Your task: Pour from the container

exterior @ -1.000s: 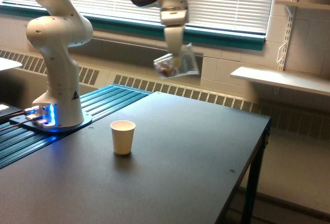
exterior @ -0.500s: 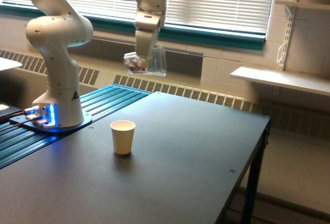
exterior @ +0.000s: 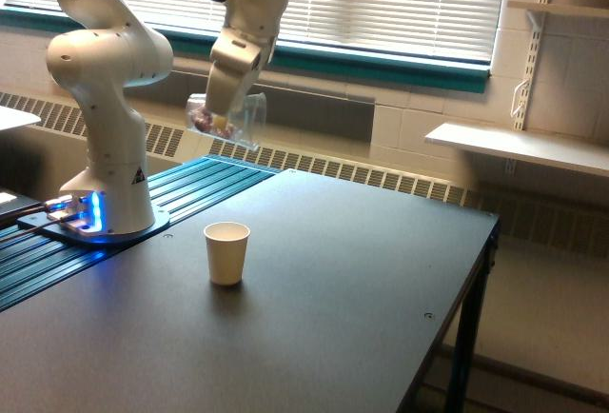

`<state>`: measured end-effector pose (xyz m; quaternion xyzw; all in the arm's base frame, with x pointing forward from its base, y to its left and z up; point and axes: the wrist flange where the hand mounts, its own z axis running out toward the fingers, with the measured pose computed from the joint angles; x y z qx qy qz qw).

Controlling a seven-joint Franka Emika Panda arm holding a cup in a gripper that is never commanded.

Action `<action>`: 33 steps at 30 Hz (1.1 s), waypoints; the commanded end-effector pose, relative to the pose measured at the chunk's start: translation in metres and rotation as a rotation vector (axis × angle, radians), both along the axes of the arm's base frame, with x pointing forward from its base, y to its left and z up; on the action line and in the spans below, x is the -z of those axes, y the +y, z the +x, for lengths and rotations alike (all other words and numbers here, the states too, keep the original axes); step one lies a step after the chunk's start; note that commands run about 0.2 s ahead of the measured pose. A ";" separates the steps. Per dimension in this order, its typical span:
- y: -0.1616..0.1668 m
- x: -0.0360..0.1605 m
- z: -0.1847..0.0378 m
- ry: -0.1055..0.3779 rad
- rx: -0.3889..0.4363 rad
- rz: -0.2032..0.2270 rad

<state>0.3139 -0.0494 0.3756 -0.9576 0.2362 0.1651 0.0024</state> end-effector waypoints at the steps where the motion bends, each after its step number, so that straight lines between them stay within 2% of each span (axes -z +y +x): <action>1: -0.019 0.015 -0.006 0.054 0.007 0.022; 10: -0.037 0.018 0.003 0.065 0.031 0.005; 16: -0.051 0.027 0.003 0.099 0.047 0.013; 20: -0.053 0.035 0.004 0.135 0.032 0.019; 26: -0.057 0.043 0.008 0.155 0.019 0.024; 33: -0.055 0.053 0.008 0.178 -0.027 0.004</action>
